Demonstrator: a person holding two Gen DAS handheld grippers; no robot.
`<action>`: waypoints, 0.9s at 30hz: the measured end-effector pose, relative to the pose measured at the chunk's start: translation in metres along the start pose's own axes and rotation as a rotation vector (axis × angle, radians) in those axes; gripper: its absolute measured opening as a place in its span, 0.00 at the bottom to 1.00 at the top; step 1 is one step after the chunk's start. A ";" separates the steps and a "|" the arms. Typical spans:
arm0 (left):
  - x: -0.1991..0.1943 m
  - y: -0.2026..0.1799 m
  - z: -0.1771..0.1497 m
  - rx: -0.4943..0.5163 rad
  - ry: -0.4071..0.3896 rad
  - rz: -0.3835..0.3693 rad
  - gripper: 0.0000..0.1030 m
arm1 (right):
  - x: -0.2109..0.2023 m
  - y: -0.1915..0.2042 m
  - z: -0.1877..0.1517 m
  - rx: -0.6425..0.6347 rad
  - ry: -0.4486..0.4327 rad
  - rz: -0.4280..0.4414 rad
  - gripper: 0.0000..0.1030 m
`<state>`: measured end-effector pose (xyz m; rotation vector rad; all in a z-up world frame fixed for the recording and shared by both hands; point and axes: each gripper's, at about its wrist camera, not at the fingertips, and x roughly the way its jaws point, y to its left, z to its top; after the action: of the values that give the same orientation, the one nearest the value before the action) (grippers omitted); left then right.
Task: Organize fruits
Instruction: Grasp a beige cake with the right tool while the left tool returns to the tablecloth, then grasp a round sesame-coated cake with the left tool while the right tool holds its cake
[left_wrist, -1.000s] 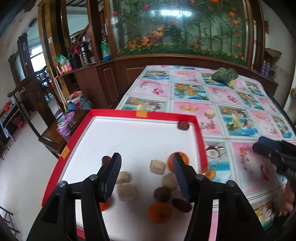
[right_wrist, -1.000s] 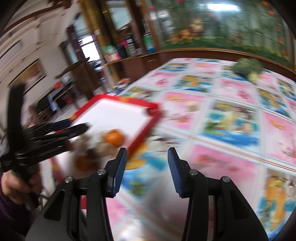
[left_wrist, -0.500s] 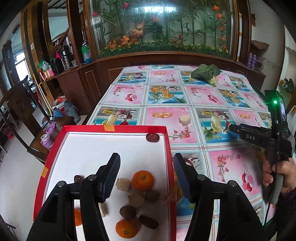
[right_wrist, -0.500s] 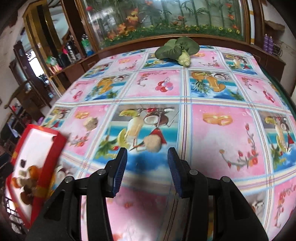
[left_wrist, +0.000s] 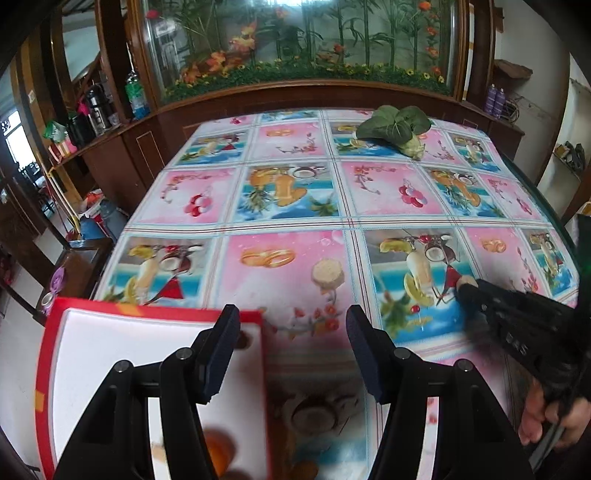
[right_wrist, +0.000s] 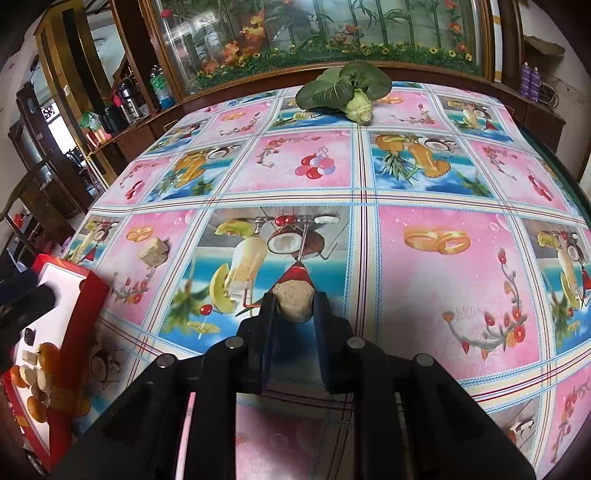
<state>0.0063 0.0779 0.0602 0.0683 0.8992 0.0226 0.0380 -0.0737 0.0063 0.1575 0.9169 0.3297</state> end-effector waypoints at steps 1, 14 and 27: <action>0.008 -0.003 0.004 0.002 0.015 -0.004 0.58 | 0.000 -0.002 0.000 0.012 0.004 0.011 0.22; 0.054 -0.018 0.017 0.005 0.089 0.011 0.58 | -0.001 -0.010 0.001 0.061 0.023 0.058 0.22; 0.069 -0.015 0.021 -0.032 0.112 0.023 0.58 | -0.001 -0.011 0.001 0.065 0.026 0.061 0.22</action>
<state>0.0653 0.0650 0.0187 0.0481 1.0101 0.0630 0.0412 -0.0846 0.0045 0.2419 0.9507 0.3587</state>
